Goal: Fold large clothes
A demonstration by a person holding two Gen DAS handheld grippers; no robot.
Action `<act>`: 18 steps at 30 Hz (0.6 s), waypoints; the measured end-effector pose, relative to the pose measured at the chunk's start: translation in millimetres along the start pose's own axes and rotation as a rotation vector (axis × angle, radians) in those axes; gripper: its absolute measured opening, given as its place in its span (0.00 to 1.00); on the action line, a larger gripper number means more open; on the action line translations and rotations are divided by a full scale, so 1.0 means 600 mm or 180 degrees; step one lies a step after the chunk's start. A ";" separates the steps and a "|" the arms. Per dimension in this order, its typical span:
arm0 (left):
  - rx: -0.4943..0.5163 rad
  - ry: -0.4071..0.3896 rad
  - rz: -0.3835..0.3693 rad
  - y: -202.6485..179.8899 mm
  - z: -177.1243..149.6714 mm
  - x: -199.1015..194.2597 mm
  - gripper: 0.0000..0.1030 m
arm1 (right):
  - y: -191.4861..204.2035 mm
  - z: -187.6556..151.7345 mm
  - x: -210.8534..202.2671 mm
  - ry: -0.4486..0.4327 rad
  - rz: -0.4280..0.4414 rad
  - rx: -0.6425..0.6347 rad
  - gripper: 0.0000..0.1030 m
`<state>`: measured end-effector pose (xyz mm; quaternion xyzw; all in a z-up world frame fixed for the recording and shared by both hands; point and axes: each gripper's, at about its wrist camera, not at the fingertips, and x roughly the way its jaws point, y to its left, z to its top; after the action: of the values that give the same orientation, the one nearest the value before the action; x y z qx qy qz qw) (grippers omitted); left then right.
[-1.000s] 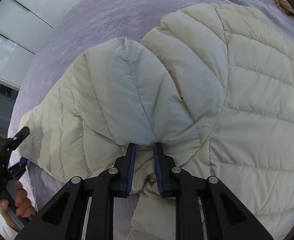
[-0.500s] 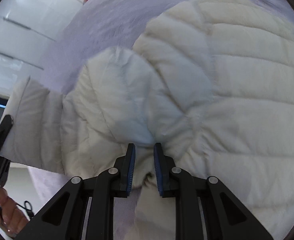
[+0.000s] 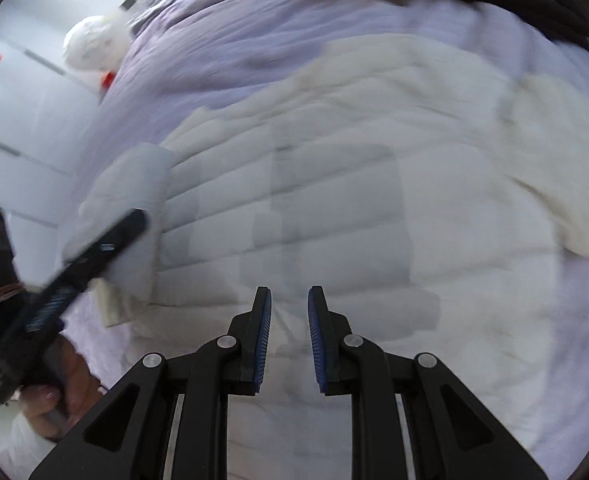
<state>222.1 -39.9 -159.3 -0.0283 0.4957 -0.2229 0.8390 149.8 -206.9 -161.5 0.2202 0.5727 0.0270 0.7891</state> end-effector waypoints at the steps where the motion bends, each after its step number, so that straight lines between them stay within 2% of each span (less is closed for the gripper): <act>1: 0.0124 0.0073 0.0060 -0.020 -0.004 0.019 0.08 | -0.023 -0.002 -0.010 -0.0011 -0.0020 0.0048 0.20; 5: 0.0646 0.0240 0.0399 -0.089 -0.026 0.058 0.08 | -0.088 -0.015 -0.036 -0.0067 -0.0074 0.0233 0.20; 9: 0.0989 0.0310 0.0638 -0.119 -0.043 0.064 0.09 | -0.133 -0.028 -0.049 -0.0122 -0.0056 0.0421 0.20; 10: 0.1076 0.0334 0.0734 -0.127 -0.049 0.065 0.21 | -0.142 -0.030 -0.051 -0.0133 -0.0046 0.0461 0.21; 11: 0.1127 0.0347 0.0812 -0.130 -0.053 0.068 0.39 | -0.152 -0.033 -0.053 -0.0141 -0.0046 0.0489 0.21; 12: 0.1157 0.0345 0.0895 -0.135 -0.054 0.069 0.83 | -0.156 -0.034 -0.054 -0.0144 -0.0044 0.0516 0.21; 13: 0.1157 0.0278 0.0935 -0.136 -0.056 0.063 0.93 | -0.161 -0.034 -0.054 -0.0144 -0.0037 0.0543 0.21; 14: 0.1173 0.0158 0.0931 -0.139 -0.058 0.050 0.93 | -0.160 -0.037 -0.057 -0.0144 -0.0034 0.0565 0.21; 18: 0.1187 0.0208 0.0820 -0.145 -0.060 0.030 0.93 | -0.170 -0.039 -0.064 -0.0174 -0.0034 0.0567 0.21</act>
<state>168.9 -119.0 -169.3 0.1979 0.4723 -0.2023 0.8348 93.8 -302.8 -171.5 0.2871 0.5523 -0.0343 0.7819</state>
